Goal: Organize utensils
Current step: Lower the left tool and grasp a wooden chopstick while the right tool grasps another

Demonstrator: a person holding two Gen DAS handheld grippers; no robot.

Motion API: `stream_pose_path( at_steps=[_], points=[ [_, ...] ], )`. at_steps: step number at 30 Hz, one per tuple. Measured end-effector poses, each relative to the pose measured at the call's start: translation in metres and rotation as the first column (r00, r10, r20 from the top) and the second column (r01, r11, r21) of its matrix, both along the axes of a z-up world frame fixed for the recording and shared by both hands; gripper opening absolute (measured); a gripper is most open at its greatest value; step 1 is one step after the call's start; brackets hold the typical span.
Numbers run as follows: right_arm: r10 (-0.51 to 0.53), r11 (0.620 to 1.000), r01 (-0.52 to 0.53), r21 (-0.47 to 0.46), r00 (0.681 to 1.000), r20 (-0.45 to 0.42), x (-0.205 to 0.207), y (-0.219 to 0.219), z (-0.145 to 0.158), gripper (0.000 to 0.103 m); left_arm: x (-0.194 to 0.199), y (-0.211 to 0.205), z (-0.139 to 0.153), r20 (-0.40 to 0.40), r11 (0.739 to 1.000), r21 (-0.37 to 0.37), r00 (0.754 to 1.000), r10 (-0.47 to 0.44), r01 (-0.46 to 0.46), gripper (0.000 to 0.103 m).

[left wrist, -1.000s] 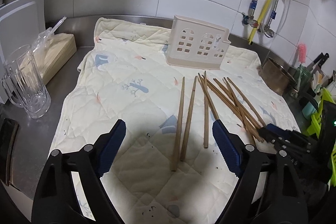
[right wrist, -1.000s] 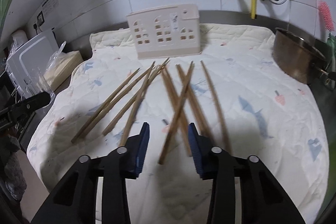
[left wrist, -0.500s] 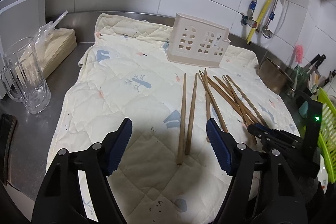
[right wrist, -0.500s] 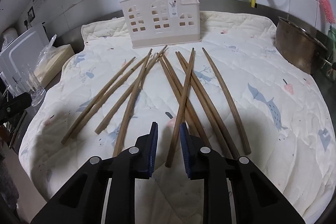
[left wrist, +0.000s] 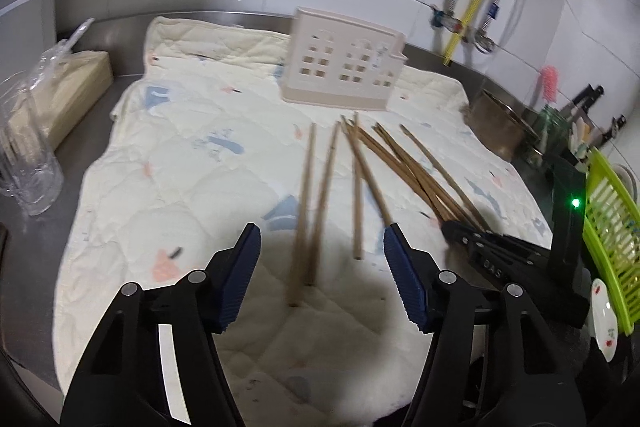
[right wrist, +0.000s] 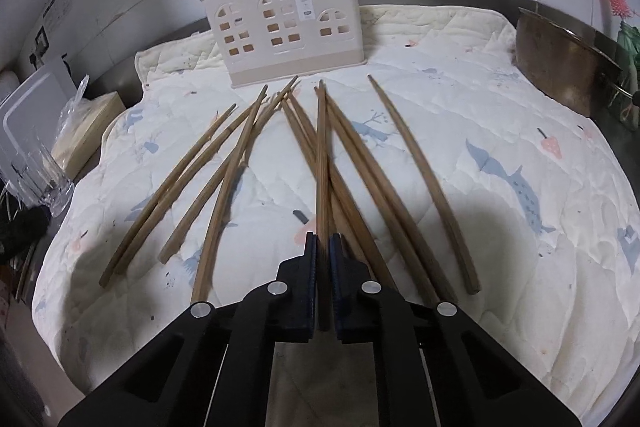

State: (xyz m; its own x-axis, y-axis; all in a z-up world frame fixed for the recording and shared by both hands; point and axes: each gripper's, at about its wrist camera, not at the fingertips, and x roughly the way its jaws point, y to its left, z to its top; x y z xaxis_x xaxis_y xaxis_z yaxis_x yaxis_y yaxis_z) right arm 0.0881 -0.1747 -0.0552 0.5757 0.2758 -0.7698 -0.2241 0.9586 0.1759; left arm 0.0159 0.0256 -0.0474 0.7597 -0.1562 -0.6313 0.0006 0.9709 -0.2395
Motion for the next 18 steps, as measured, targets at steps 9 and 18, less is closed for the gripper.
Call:
stream_pose_path(
  at_steps=[9,18],
  points=[
    [-0.009,1.0,0.006,0.024,0.99,0.139,-0.01,-0.02,0.044,0.006,0.026,-0.038,-0.017,-0.059,0.995,-0.05,0.994,-0.09,0.087,0.056],
    [0.0,0.998,-0.012,0.056,0.976,0.217,-0.005,-0.039,0.073,0.006,0.06,-0.068,-0.036,-0.128,0.991,-0.065,0.984,-0.123,0.115,0.024]
  ],
)
